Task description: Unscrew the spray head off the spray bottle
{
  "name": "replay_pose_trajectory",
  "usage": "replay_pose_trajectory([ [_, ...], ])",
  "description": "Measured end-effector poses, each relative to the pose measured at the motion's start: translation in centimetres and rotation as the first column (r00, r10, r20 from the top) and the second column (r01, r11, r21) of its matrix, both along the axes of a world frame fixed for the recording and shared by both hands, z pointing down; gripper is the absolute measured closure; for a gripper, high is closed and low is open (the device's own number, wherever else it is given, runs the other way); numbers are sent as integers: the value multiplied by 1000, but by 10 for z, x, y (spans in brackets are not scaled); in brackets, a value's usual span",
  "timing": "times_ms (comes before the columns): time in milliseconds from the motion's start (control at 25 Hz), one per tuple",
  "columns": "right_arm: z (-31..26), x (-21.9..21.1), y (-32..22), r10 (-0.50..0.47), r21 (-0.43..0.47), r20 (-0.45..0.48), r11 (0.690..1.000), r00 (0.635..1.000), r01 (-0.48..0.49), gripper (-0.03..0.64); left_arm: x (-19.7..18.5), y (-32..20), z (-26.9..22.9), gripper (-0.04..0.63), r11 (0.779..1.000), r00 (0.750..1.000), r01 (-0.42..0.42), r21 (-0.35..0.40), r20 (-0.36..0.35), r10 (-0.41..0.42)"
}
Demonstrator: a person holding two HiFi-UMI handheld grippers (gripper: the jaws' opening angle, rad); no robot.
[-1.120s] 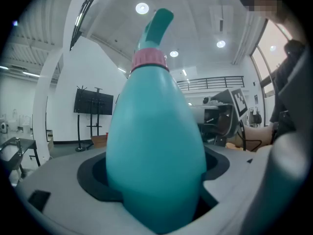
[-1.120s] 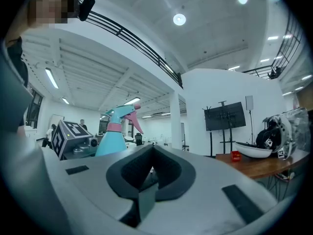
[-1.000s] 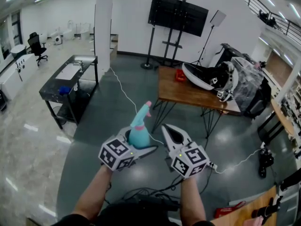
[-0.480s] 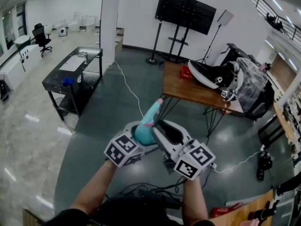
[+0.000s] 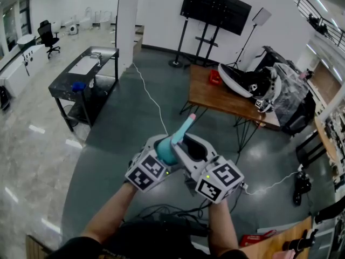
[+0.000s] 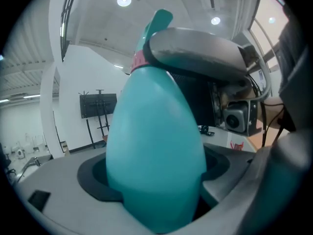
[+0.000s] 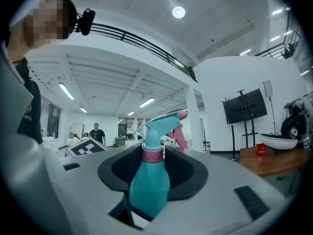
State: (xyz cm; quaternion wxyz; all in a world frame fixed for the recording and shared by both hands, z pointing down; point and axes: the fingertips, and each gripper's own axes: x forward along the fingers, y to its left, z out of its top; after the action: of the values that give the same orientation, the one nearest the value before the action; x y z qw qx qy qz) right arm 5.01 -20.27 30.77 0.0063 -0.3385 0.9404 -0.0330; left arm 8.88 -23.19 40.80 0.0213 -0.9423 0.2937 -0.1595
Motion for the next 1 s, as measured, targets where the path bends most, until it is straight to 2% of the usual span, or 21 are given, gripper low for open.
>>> replay_pose_trajectory([
  [240, -1, 0, 3, -34, 10, -24, 999, 999, 35, 472, -1, 6, 0, 160, 999, 999, -41, 3, 25, 41],
  [560, 0, 10, 7, -107, -17, 24, 994, 994, 108, 477, 0, 23, -5, 161, 980, 980, -201, 6, -4, 201],
  [800, -5, 15, 21, -200, -10, 52, 980, 978, 201, 477, 3, 45, -15, 163, 940, 938, -342, -1, -56, 341],
  [1000, -8, 17, 38, -314, 31, 52, 949, 948, 313, 479, 7, 67, -19, 164, 880, 878, -475, -12, -84, 472],
])
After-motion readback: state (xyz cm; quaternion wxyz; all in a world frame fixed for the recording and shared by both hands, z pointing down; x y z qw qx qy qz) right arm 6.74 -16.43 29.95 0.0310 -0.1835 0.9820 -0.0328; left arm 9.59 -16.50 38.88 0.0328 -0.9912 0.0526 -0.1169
